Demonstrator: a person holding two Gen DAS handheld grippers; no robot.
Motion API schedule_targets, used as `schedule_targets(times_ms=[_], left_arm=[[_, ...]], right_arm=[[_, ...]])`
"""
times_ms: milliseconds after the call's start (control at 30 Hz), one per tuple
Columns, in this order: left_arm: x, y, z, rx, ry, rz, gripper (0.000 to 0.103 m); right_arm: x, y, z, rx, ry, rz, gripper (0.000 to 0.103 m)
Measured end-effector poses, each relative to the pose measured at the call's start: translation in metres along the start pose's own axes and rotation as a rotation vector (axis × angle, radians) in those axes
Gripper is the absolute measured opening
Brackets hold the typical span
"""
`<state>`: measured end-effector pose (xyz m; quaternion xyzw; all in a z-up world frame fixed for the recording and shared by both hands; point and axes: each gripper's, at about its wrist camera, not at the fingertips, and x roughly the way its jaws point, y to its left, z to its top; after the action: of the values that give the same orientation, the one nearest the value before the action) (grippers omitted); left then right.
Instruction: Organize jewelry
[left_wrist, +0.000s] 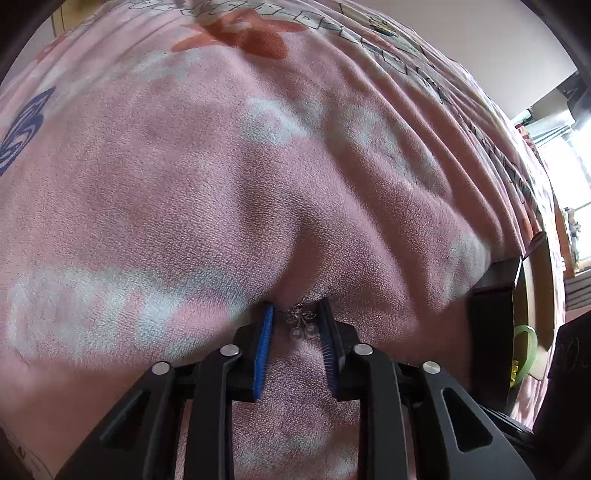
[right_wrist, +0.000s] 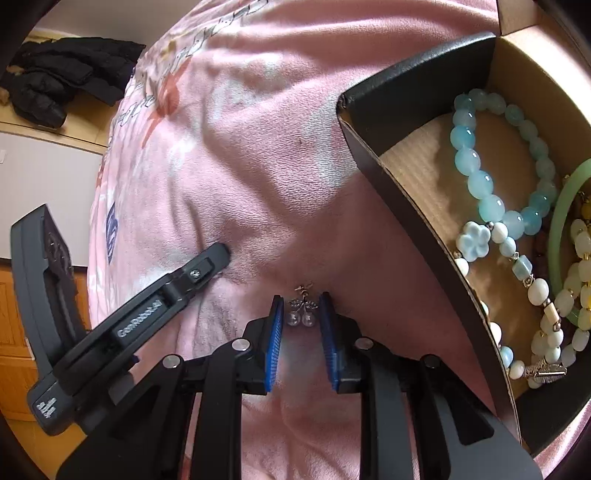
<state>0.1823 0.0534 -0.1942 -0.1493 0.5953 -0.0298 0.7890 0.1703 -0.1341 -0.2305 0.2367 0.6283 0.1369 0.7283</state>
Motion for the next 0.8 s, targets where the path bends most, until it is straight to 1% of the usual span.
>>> schedule_targets(times_ms=[33,133,267,400,533,667,800], left_arm=[[-0.001,0.003,0.000,-0.005,0.000,-0.002,0.018],[-0.003,0.005,0.000,-0.002,-0.002,-0.008,0.018],[-0.008,0.005,0.000,-0.002,-0.010,-0.013,0.018],[-0.022,0.007,-0.001,0.002,-0.039,-0.028,0.018],[-0.033,0.007,-0.006,0.017,-0.058,-0.039,0.018],[-0.037,0.000,-0.009,0.050,-0.067,-0.046,0.018],[-0.042,-0.017,-0.011,0.089,-0.085,-0.066,0.018]], right_arm=[[0.000,0.001,0.000,-0.007,-0.002,-0.002,0.018],[-0.003,0.003,-0.002,-0.039,-0.006,-0.011,0.018],[-0.010,0.004,-0.004,-0.041,-0.012,0.005,0.018],[-0.021,0.006,-0.004,-0.049,-0.027,0.009,0.018],[-0.041,0.005,-0.006,-0.056,-0.048,0.009,0.018],[-0.063,0.004,-0.011,-0.059,-0.059,0.035,0.018],[-0.099,-0.004,-0.021,-0.075,-0.113,0.021,0.018]])
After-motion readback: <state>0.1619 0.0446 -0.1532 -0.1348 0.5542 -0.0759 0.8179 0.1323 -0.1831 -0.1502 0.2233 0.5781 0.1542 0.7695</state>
